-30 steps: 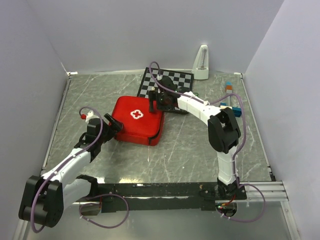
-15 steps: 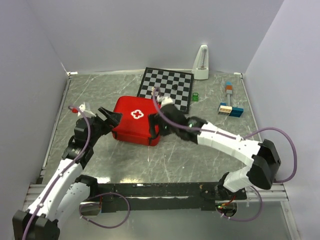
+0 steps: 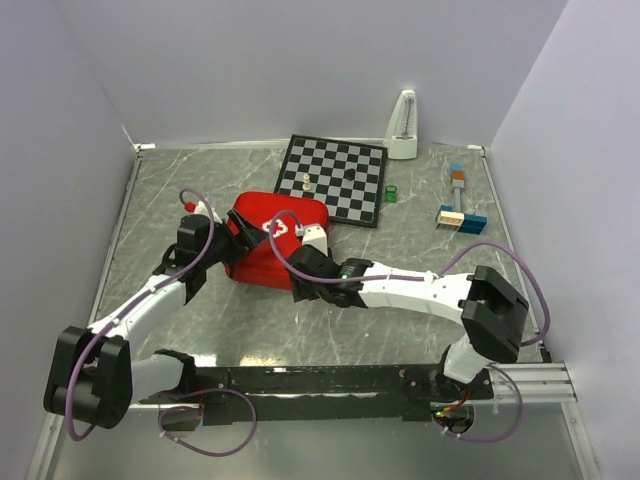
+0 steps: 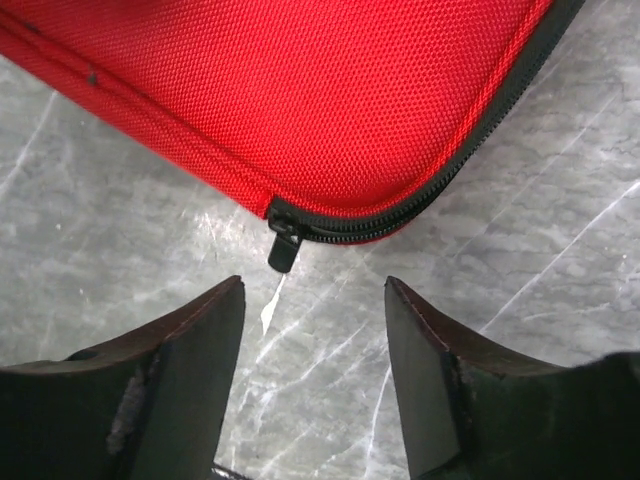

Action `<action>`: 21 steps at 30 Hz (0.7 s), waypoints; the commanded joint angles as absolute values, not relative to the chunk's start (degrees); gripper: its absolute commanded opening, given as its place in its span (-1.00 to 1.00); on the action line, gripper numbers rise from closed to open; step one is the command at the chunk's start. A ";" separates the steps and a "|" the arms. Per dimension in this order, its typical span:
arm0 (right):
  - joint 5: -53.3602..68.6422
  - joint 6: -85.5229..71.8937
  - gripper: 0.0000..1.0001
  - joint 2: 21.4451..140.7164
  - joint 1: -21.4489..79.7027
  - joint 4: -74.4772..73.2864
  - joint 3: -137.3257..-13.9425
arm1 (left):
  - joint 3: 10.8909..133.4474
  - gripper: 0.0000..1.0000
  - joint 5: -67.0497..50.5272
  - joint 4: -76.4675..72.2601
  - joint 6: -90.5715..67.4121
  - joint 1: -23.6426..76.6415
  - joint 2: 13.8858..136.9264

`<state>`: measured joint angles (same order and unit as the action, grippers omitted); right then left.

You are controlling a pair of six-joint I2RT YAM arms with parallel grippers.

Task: Organize the medicine kit
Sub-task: Adjust the medicine box at the center of the board.

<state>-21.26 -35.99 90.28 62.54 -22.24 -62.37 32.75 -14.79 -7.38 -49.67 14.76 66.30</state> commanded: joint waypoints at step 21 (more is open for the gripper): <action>-21.98 -42.27 0.17 96.42 62.75 -24.26 -67.33 | 33.93 0.63 -16.17 -7.29 -47.29 14.94 67.68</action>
